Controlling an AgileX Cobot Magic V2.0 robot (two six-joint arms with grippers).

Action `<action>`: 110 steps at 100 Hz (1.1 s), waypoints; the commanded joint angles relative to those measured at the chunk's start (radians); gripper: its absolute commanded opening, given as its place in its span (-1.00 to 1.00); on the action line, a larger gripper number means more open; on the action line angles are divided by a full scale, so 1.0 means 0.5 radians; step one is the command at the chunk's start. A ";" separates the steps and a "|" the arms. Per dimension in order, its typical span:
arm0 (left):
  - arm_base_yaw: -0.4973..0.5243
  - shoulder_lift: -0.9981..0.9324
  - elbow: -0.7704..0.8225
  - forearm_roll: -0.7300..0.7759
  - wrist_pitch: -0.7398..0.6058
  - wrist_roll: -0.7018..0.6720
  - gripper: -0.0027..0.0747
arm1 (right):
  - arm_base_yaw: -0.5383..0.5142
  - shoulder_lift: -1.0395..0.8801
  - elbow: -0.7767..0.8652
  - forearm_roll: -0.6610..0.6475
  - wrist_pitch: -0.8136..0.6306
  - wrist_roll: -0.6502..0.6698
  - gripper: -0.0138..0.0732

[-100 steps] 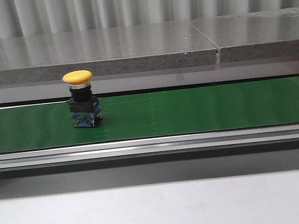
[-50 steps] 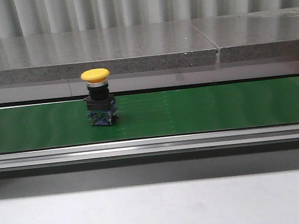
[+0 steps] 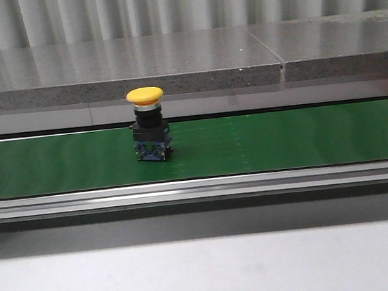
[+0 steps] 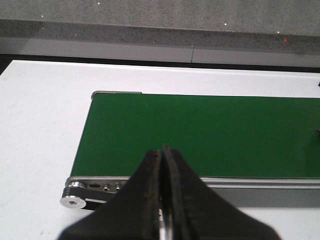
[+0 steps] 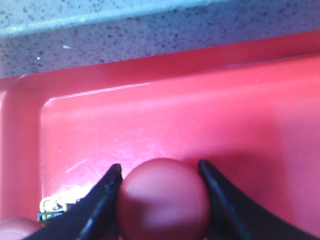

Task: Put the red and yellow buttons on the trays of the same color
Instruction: 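Lower the red button into the red tray and open the right gripper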

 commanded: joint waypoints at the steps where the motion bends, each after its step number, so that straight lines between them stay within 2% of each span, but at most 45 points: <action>1: -0.016 0.008 -0.054 -0.021 -0.154 -0.002 -0.99 | -0.012 -0.126 -0.073 0.041 -0.059 0.003 0.03; 2: -0.016 0.008 -0.054 -0.021 -0.154 -0.002 -0.99 | -0.012 -0.126 -0.073 0.041 -0.059 0.003 0.03; 6: -0.016 0.008 -0.054 -0.021 -0.154 -0.002 -0.99 | -0.012 -0.126 -0.073 0.041 -0.059 0.003 0.27; 11: -0.016 0.008 -0.054 -0.021 -0.154 -0.002 -0.99 | -0.012 -0.131 -0.073 0.041 -0.059 0.003 0.48; 19: -0.016 0.008 -0.054 -0.021 -0.154 -0.002 -0.99 | -0.012 -0.138 -0.073 0.041 -0.065 0.003 0.64; 64: -0.016 0.008 -0.054 -0.021 -0.154 -0.002 -0.99 | -0.012 -0.431 -0.074 0.049 -0.034 0.003 0.64; 83: -0.016 0.008 -0.054 -0.021 -0.154 -0.002 -0.99 | -0.010 -0.655 -0.074 0.129 0.161 -0.001 0.64; 110: -0.016 0.008 -0.054 -0.021 -0.154 -0.002 -0.99 | -0.001 -1.033 -0.013 0.396 0.436 -0.119 0.64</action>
